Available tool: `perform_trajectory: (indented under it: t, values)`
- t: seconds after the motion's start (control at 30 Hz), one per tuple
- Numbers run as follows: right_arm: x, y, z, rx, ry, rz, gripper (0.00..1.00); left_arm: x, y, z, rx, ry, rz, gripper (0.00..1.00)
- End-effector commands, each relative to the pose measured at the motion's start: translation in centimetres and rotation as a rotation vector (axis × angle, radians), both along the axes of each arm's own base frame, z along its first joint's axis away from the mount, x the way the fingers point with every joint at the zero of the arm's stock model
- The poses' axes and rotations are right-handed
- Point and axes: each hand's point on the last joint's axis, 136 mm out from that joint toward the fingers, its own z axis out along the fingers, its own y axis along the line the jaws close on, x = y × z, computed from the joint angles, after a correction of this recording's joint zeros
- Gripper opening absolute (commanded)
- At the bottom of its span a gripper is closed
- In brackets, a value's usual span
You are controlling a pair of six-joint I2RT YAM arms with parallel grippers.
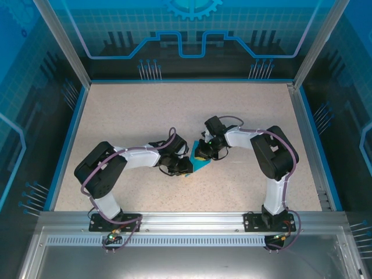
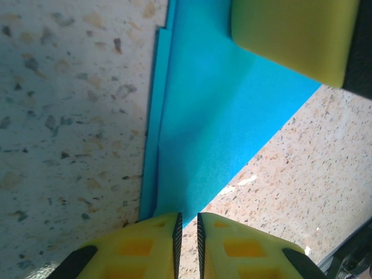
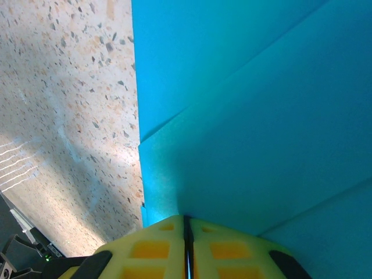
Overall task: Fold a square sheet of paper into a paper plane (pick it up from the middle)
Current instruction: Fourth fold the wing at the center of the table.
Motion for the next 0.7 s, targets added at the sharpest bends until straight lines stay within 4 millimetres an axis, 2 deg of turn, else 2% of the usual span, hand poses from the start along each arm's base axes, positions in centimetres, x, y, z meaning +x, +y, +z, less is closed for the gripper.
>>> perform_trajectory:
  t: [0.0,0.37,0.67]
  values:
    - [-2.6,-4.5,-6.3,-0.249,0.121,-0.039,0.10,-1.0,1.7,-1.2,0.102,0.026,-0.010,0.19]
    - [-2.8,-4.8,-6.8,-0.263,0.131,-0.039,0.10,-0.8,2.1,-0.1,0.105,-0.004,0.004,0.19]
    - [-3.0,-5.0,-7.1,-0.274,0.141,-0.041,0.10,-1.7,2.4,-1.1,0.109,0.033,0.007,0.19]
